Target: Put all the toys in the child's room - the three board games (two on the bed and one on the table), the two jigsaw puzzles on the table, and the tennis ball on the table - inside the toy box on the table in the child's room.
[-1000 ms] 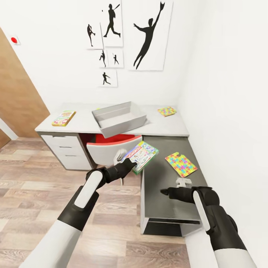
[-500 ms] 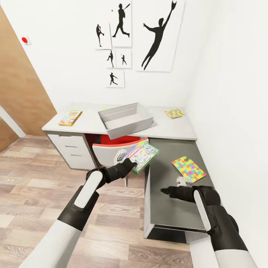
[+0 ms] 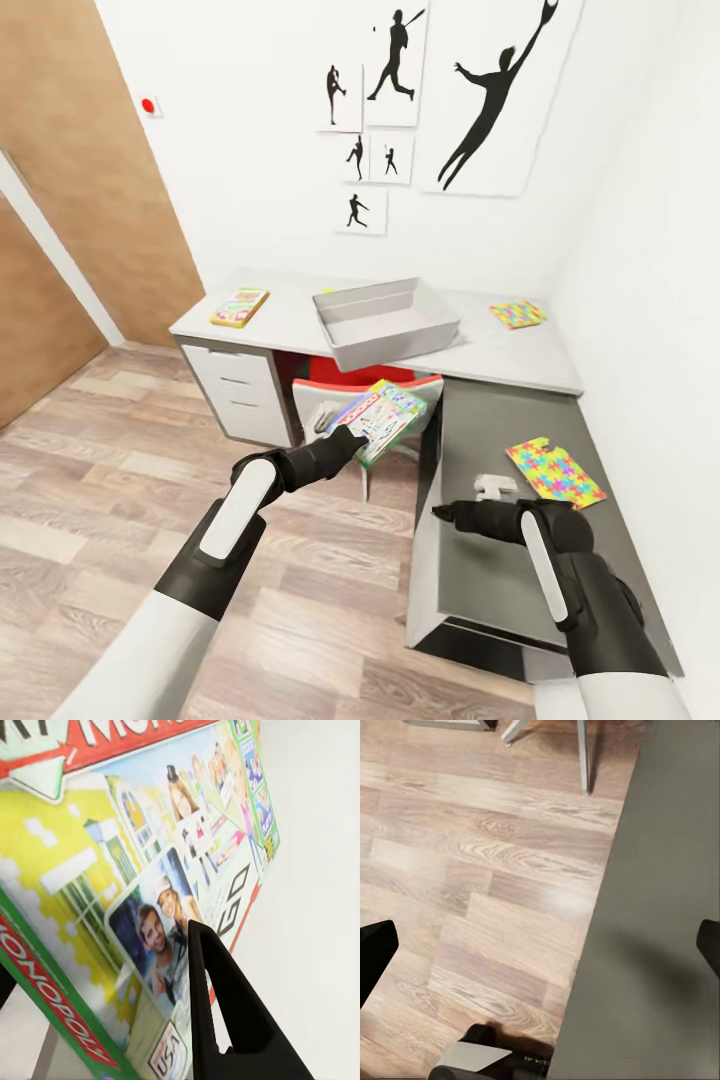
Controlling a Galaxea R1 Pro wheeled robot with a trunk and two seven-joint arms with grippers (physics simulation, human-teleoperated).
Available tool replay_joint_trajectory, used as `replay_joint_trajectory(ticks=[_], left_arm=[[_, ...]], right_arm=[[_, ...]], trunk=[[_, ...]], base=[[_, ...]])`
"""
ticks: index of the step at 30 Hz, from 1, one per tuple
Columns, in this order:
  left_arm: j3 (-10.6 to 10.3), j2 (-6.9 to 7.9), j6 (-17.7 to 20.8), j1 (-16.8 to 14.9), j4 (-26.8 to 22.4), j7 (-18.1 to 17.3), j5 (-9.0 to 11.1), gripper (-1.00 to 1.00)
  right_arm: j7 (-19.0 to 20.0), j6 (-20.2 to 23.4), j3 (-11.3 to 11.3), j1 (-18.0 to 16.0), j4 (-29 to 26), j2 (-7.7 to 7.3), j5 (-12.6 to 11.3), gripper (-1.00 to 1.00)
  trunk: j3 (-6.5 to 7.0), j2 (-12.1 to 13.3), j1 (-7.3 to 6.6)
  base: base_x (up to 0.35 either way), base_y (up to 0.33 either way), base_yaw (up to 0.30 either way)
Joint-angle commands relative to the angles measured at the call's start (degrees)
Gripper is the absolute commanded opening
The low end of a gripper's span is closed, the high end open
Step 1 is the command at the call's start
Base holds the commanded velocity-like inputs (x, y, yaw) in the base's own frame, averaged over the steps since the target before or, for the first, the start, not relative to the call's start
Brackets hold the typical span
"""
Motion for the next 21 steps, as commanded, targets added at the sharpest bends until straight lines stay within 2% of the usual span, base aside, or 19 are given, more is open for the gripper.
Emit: replay_joint_trajectory(ticks=[1, 21], left_arm=[[-0.01, -0.02, 0.05, -0.06, -0.06, 0.56, 0.70, -1.00], [0.08, -0.02, -0.03, -0.06, -0.04, 0.69, 0.63, -1.00]], right_arm=[[-0.17, 0.31, -0.06, -0.02, -0.07, -0.02, -0.46, 1.00], [-0.17, 0.31, -0.13, 0.04, -0.89, -0.08, -0.32, 1.00]], trunk=[[-0.10, -0.11, 0.03], [-0.10, -0.11, 0.03]], base=[[0.001, 0.000, 0.295], [0.000, 0.000, 0.298]])
